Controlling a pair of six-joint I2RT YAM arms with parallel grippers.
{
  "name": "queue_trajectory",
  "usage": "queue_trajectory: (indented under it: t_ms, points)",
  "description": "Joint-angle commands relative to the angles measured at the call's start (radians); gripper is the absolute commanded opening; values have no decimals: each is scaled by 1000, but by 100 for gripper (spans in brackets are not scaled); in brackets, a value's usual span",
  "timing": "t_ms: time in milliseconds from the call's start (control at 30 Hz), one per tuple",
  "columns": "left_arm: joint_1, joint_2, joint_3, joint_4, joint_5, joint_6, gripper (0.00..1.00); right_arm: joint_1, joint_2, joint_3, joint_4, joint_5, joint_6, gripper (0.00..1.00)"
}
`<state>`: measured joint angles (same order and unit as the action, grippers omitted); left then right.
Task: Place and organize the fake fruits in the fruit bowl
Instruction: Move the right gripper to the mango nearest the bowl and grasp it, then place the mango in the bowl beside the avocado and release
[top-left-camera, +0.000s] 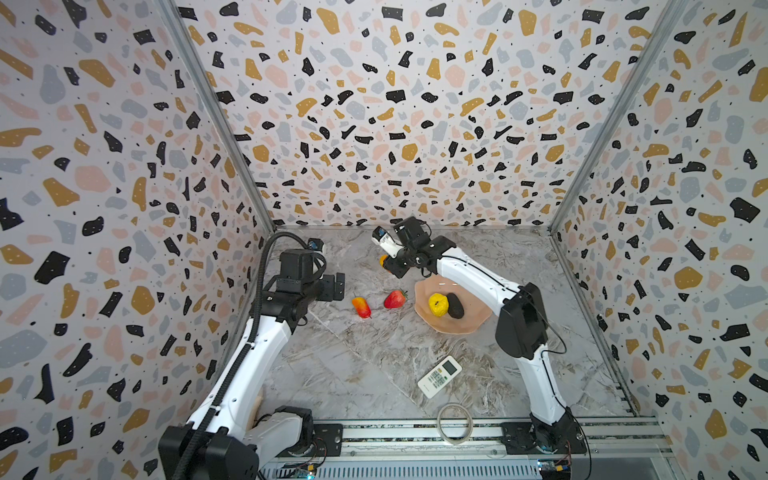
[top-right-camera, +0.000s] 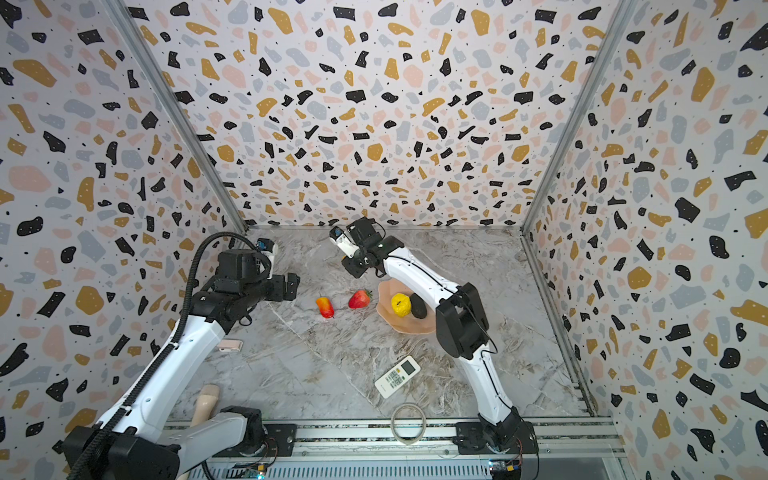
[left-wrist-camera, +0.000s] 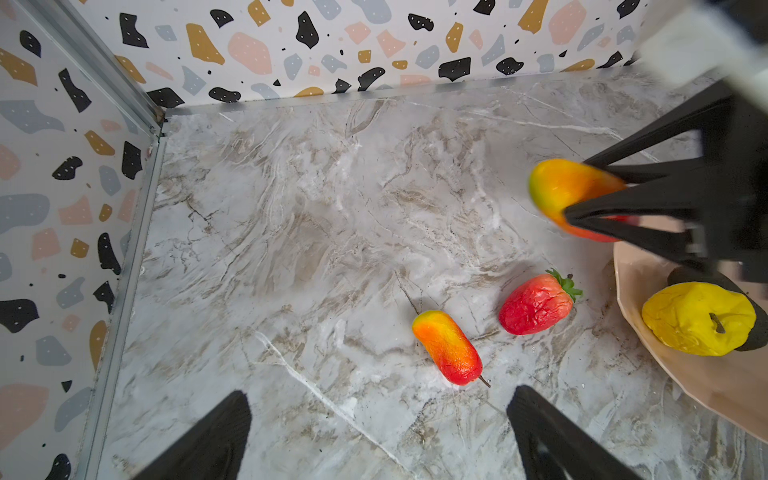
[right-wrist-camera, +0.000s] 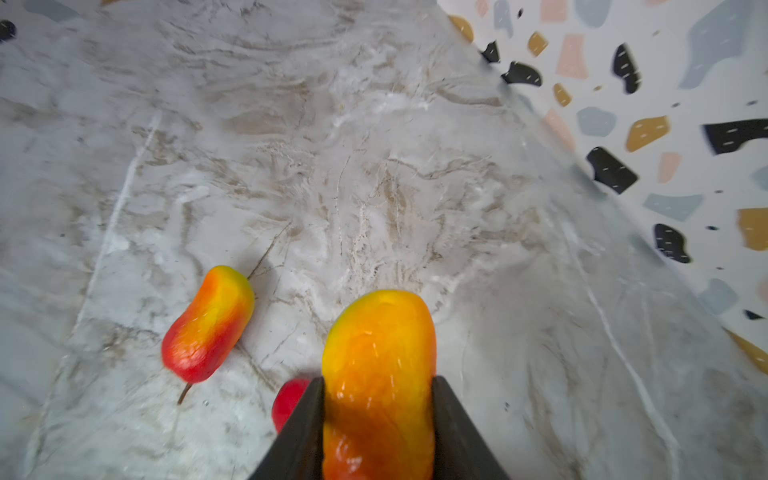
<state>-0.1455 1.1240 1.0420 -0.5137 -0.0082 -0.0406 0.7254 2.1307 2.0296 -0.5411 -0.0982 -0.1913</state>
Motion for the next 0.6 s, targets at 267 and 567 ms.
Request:
queue_trajectory:
  t_ms: [267,567]
  points:
    - [6,-8,-8,27,19,-2,100,-175,-428,-508,67,140,116,22]
    - [6,5,-7,27,30,-2,100,-275,-515,-784,123,140,176,21]
